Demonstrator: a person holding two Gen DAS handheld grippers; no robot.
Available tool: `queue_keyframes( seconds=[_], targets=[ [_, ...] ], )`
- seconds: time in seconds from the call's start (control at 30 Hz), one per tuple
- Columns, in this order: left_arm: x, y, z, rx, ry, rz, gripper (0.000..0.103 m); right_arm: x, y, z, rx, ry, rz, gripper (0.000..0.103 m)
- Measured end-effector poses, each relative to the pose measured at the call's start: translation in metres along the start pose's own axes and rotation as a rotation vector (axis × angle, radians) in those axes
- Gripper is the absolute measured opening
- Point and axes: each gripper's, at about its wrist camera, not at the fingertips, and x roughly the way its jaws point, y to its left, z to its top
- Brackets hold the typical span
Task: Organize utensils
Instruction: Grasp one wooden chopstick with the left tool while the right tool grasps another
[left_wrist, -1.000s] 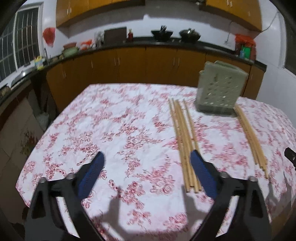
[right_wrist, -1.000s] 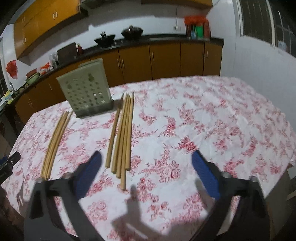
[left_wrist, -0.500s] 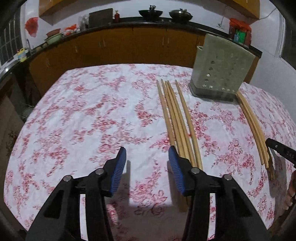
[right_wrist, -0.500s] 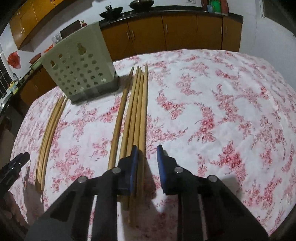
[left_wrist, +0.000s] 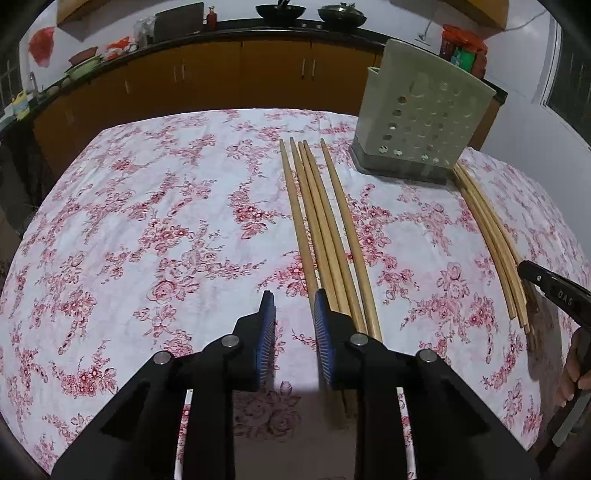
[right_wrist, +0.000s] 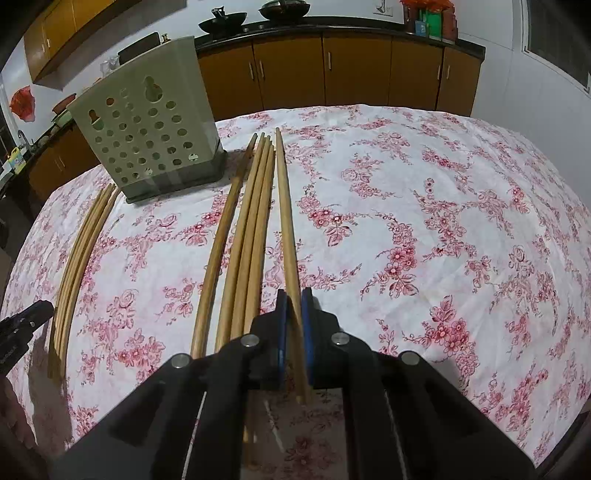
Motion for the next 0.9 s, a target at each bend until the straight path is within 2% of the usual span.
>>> queue_keyframes(
  seconds=[0.13, 0.37, 0.63, 0.9],
  targets=[
    [0.001, -0.006, 0.000, 0.022, 0.005, -0.002, 0.022, 0.000, 0.000, -0.001, 0.002, -0.001, -0.001, 0.010],
    [0.010, -0.010, 0.002, 0.065, 0.005, 0.056, 0.009, 0.000, 0.002, -0.002, -0.021, -0.008, -0.005, 0.010],
    [0.022, 0.024, 0.023, 0.026, -0.009, 0.108, 0.008, 0.007, -0.018, 0.011, 0.022, -0.038, -0.030, 0.009],
    [0.019, 0.032, 0.019, 0.036, -0.039, 0.080, 0.008, 0.008, -0.024, 0.009, 0.015, -0.071, -0.049, 0.009]
  ],
)
